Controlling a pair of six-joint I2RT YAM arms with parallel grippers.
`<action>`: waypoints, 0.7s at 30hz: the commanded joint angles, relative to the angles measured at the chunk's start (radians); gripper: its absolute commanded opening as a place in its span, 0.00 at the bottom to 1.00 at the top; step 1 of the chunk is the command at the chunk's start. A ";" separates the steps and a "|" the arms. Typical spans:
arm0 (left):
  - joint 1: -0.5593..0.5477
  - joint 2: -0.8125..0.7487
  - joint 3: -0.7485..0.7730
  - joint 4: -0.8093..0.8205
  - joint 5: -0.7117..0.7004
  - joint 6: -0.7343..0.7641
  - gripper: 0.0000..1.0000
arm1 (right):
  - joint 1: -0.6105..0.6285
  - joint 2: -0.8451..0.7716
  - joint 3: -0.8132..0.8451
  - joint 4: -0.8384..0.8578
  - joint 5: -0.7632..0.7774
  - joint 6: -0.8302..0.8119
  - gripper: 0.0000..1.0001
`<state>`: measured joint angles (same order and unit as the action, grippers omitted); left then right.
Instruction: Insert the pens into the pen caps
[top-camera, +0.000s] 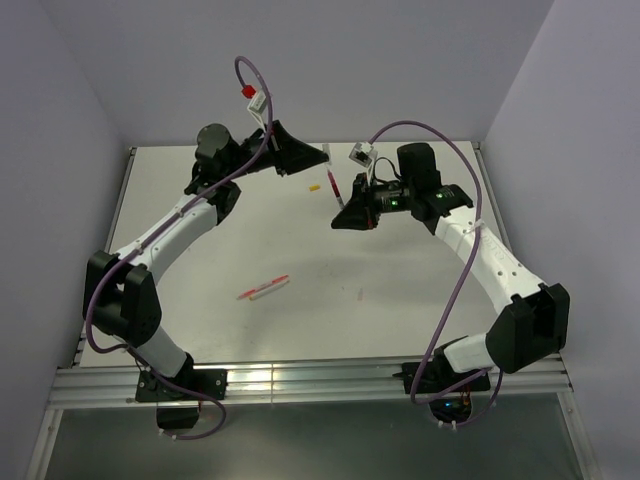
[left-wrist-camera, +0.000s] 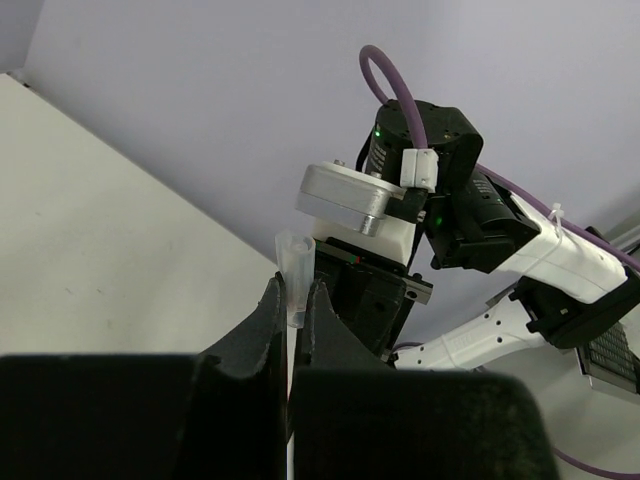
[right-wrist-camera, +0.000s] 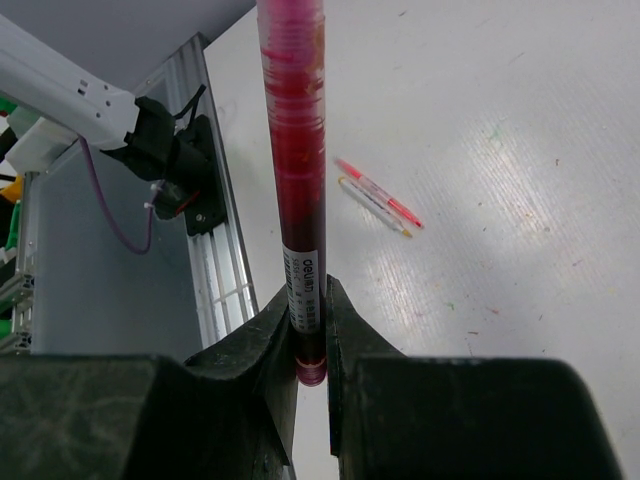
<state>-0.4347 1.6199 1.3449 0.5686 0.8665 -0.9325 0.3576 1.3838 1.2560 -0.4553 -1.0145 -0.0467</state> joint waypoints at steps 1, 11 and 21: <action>0.014 -0.045 0.025 0.007 -0.009 0.041 0.00 | 0.000 -0.035 -0.006 0.010 -0.004 -0.021 0.00; 0.014 -0.052 -0.019 0.086 0.032 -0.022 0.00 | -0.002 -0.016 0.005 0.009 0.005 -0.018 0.00; -0.007 -0.064 -0.066 0.103 0.040 -0.040 0.00 | -0.005 0.001 0.022 0.009 0.027 -0.019 0.00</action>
<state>-0.4320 1.6051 1.2858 0.6102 0.8822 -0.9634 0.3573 1.3842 1.2491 -0.4595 -1.0004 -0.0509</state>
